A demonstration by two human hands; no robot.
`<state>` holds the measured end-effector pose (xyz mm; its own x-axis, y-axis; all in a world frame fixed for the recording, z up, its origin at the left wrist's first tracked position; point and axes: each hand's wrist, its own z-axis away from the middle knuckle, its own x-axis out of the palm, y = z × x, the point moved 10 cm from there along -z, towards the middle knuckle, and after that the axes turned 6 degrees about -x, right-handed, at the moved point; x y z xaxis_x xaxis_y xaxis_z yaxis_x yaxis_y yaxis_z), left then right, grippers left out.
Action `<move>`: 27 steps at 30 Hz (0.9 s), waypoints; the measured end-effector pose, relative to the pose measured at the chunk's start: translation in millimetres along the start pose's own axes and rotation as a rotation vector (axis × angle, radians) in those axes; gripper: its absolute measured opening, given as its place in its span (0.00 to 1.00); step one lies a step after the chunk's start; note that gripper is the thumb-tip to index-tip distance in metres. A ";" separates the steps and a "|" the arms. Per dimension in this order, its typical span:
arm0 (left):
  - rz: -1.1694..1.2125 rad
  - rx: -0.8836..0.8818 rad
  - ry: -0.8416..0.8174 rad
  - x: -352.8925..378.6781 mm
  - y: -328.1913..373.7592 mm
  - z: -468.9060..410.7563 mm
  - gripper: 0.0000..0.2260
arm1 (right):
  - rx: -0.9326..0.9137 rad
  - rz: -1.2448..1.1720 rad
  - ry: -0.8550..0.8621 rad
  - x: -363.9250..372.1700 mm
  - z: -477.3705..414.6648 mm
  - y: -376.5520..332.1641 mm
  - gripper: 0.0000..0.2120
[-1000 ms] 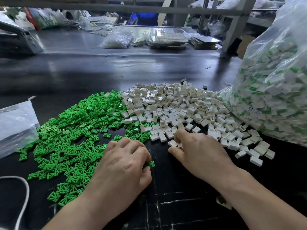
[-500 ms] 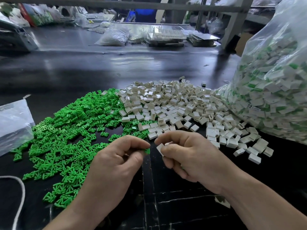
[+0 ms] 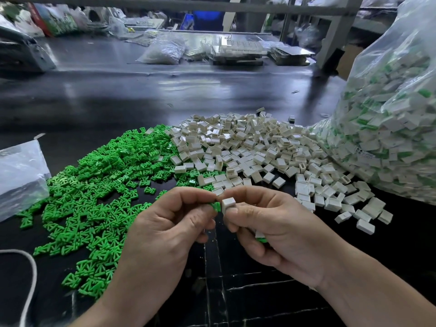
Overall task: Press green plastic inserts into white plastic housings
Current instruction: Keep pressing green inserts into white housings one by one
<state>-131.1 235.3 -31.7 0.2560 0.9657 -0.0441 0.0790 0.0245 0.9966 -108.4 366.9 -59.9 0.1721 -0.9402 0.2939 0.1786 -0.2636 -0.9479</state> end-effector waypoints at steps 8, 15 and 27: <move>0.005 -0.015 0.022 -3.5 -2.1 0.8 0.10 | -0.036 0.008 -0.010 3.8 1.4 -4.6 0.10; -0.010 -0.012 0.025 -3.9 -3.3 1.0 0.11 | -0.006 -0.033 0.066 -4.8 0.5 2.2 0.10; -0.031 0.036 0.052 -3.9 2.9 1.4 0.08 | -0.049 0.339 -0.007 1.2 3.1 0.6 0.02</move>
<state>-130.5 231.2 -28.8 0.2028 0.9767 -0.0698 0.1207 0.0458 0.9916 -105.1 366.3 -59.8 0.2200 -0.9748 -0.0381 0.0636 0.0533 -0.9966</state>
